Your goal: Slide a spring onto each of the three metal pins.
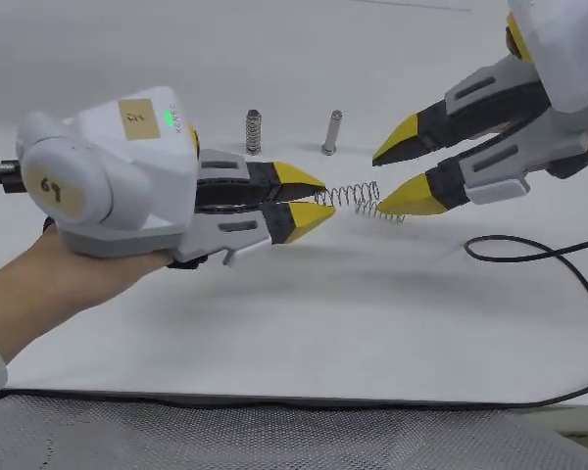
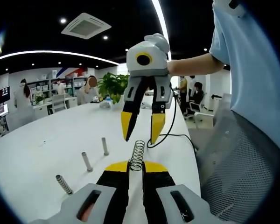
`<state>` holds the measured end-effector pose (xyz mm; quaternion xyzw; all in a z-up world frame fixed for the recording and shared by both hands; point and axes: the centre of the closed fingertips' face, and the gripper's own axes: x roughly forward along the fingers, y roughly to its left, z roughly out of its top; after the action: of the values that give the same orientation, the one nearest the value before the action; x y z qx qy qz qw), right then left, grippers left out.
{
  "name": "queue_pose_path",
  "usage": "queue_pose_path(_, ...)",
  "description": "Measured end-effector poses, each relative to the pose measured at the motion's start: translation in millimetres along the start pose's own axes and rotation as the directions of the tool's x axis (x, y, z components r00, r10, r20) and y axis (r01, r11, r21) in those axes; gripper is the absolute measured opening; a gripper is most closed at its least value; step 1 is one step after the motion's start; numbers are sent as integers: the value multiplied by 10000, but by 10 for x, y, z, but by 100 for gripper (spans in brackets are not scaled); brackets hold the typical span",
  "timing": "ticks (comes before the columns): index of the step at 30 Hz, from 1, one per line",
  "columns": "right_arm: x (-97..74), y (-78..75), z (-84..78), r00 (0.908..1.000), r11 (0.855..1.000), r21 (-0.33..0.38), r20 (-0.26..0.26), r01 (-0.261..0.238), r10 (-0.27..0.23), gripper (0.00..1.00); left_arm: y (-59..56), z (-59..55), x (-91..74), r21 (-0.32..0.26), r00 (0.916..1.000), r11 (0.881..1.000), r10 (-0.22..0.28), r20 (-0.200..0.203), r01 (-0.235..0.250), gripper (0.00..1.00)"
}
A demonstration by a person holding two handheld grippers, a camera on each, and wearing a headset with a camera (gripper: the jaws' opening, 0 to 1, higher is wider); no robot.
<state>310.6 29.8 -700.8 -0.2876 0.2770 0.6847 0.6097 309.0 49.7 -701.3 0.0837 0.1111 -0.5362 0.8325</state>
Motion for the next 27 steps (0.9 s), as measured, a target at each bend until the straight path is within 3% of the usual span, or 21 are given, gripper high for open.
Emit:
queue_pose_path(12,70,65,-35,9992,9994,1,-189,-359,359,10,-28,-24,11,-29,10000,10000,-87,-45,87,2)
queue_pose_path(27,50,71,-92,9976,9985,-284,-528,-469,454,8,-37,-20,53,-39,9999,9999,-162,-31,162,2)
